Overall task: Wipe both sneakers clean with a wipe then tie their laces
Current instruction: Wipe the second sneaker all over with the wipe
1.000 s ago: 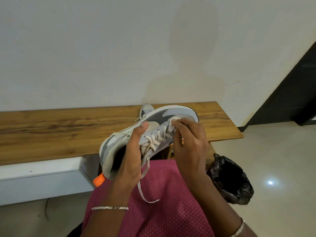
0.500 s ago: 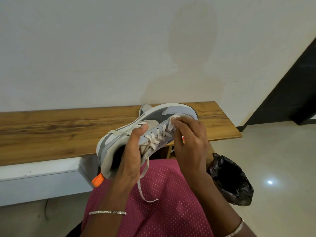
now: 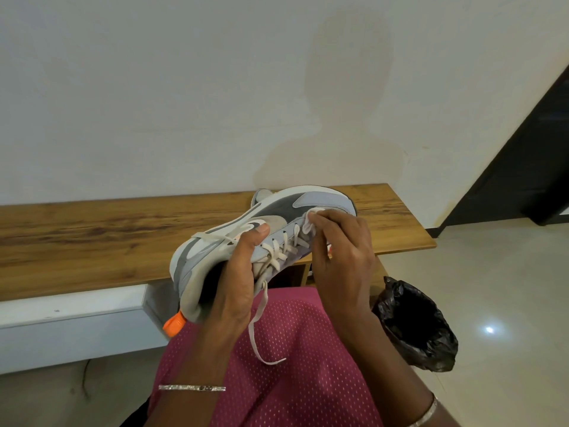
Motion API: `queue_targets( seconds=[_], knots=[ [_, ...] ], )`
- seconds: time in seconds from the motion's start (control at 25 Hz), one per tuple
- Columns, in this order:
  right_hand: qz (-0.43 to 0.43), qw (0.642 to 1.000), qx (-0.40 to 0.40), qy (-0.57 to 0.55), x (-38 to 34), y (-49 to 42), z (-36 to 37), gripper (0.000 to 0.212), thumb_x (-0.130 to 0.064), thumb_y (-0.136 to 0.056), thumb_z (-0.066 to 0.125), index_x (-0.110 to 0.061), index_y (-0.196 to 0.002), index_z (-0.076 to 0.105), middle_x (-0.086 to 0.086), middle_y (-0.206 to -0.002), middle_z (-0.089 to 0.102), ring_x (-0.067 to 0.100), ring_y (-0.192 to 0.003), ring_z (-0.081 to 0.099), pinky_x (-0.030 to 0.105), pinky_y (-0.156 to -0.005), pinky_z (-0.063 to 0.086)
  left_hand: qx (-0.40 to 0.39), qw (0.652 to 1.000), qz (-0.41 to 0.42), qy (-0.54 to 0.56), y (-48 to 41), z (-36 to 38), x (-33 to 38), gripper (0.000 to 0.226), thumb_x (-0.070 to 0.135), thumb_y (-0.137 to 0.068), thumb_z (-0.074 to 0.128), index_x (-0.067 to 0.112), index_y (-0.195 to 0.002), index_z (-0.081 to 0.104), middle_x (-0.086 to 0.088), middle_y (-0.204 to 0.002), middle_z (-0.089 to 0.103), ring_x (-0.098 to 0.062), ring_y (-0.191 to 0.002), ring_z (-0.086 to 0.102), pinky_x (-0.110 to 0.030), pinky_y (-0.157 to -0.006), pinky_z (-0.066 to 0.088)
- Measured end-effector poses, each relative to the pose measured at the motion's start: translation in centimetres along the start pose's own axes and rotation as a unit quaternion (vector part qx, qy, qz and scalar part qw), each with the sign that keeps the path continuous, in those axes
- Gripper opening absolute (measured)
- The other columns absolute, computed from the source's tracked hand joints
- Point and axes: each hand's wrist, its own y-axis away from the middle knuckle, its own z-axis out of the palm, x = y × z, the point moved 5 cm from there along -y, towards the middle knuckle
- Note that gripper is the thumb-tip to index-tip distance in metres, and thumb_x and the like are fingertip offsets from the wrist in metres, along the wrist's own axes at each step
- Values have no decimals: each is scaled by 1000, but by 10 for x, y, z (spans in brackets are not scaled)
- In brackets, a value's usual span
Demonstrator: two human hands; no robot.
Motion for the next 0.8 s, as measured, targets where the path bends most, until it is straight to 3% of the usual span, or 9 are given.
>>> queue_targets(
  seconds=[0.16, 0.28, 0.36, 0.48, 0.64, 0.8],
  knots=[
    [9, 999, 11, 41, 17, -6, -12, 16, -1, -90, 68, -2, -105, 74, 11, -105, 69, 22, -99, 58, 20, -83, 43, -1, 1000, -9, 30, 0, -2, 4, 34, 36, -81, 57, 16, -104, 71, -6, -100, 79, -21, -94, 76, -36, -87, 57],
    [33, 999, -1, 24, 26, -4, -17, 18, 0, -88, 68, -3, -105, 73, 11, -106, 67, 23, -99, 60, 21, -82, 46, 19, 998, -19, 63, -3, -10, 3, 37, 35, -76, 65, 13, -106, 71, -8, -100, 79, -22, -92, 76, -31, -78, 61],
    [24, 999, -41, 20, 21, 11, -10, 20, -2, -87, 71, -4, -106, 72, 10, -108, 67, 22, -101, 61, 28, -80, 53, 34, 994, -36, 102, -6, -15, -1, 52, 34, -73, 73, 8, -118, 68, -15, -111, 76, -30, -104, 73, -41, -90, 58],
    [15, 996, -93, 1, 16, 29, -1, 24, -3, -85, 73, -6, -108, 69, 10, -110, 65, 22, -101, 62, 31, -76, 56, 33, 986, -65, 148, -9, -18, -6, 64, 42, -80, 64, 4, -132, 61, -23, -126, 68, -39, -120, 64, -53, -109, 46],
    [50, 998, -31, -29, 34, -4, -14, 19, 1, -83, 71, -6, -101, 67, 7, -102, 64, 18, -89, 61, 31, -70, 56, 8, 984, -90, 155, -6, -12, -7, 64, 43, -81, 56, 4, -132, 61, -21, -125, 69, -36, -118, 67, -41, -92, 59],
    [39, 998, -10, -45, 35, -23, -22, 20, 1, -84, 71, -5, -103, 68, 5, -100, 65, 12, -87, 59, 24, -72, 54, 19, 983, -88, 158, -9, -15, -7, 66, 45, -79, 57, 6, -132, 62, -21, -126, 69, -37, -119, 65, -45, -98, 55]
  ],
)
